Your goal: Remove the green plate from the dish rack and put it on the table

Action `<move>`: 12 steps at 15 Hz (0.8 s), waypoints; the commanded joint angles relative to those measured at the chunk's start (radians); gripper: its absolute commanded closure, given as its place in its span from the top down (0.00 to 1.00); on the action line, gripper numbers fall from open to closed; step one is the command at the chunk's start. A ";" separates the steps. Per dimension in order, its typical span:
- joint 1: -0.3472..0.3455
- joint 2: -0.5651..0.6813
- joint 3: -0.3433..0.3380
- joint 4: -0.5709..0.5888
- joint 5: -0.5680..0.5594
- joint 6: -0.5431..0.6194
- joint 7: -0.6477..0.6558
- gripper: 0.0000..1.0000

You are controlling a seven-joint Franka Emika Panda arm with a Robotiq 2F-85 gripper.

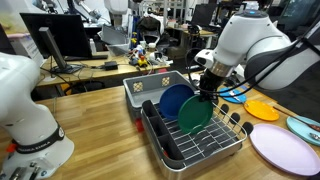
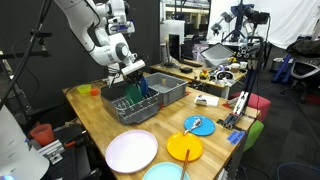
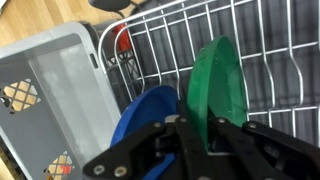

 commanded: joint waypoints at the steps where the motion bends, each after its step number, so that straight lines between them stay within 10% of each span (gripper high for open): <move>1: -0.002 -0.019 -0.008 -0.024 -0.030 0.016 0.004 0.04; 12: 0.002 -0.046 -0.015 -0.043 -0.048 0.039 0.022 0.04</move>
